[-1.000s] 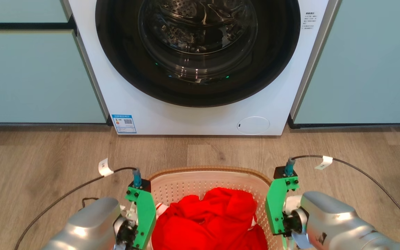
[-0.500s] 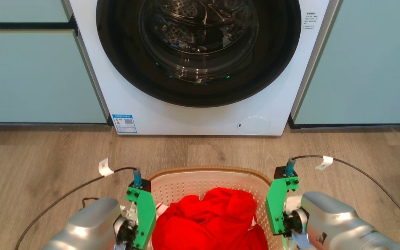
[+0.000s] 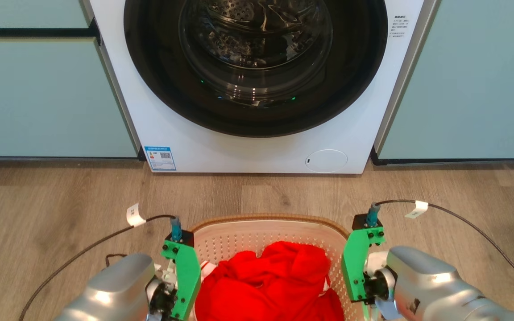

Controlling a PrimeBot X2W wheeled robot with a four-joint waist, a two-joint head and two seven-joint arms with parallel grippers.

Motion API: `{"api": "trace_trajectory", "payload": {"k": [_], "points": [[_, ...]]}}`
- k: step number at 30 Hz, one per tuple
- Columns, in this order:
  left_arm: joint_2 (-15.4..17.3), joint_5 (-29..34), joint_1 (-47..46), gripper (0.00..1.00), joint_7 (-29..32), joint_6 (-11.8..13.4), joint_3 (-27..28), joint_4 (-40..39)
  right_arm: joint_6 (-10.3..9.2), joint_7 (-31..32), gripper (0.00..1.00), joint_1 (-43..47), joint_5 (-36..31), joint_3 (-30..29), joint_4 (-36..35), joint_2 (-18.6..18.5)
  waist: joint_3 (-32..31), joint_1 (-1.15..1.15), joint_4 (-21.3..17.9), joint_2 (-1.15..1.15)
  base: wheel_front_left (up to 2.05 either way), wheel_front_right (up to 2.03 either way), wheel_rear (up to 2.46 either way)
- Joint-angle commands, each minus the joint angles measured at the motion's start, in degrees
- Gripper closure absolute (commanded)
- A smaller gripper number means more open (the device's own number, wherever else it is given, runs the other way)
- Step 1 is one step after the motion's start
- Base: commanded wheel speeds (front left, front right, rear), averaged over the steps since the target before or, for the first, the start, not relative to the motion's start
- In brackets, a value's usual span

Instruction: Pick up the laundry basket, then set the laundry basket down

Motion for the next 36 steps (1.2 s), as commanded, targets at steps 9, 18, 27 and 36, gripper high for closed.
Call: {"api": "trace_trajectory", "payload": {"k": [9,18,27,36], "points": [[-1.84,-0.07,-2.68,1.00,0.60,-1.47,0.44,-2.61,0.42,-1.41,1.00,-3.70,0.10,0.17,-1.89,1.63,0.13,0.00,-0.09,0.00,0.00,0.00,0.00],[-1.93,-0.23,-3.26,1.00,0.29,-1.47,0.44,-2.38,0.42,-1.43,1.00,-4.27,0.08,0.27,-1.63,1.63,1.17,0.00,-0.34,0.00,0.00,0.00,0.00],[-2.22,-0.14,-3.94,1.00,-1.60,-1.47,0.44,-1.60,0.42,-3.25,1.00,-5.03,-0.32,0.34,-1.25,1.63,3.67,0.00,-0.56,0.00,0.00,0.00,0.00],[-2.67,1.34,-7.32,1.00,-6.60,-1.47,0.44,-0.05,0.42,-8.03,1.00,-8.02,-2.05,0.34,-0.51,1.63,12.68,0.00,-1.20,0.00,0.00,0.00,0.00]]}}
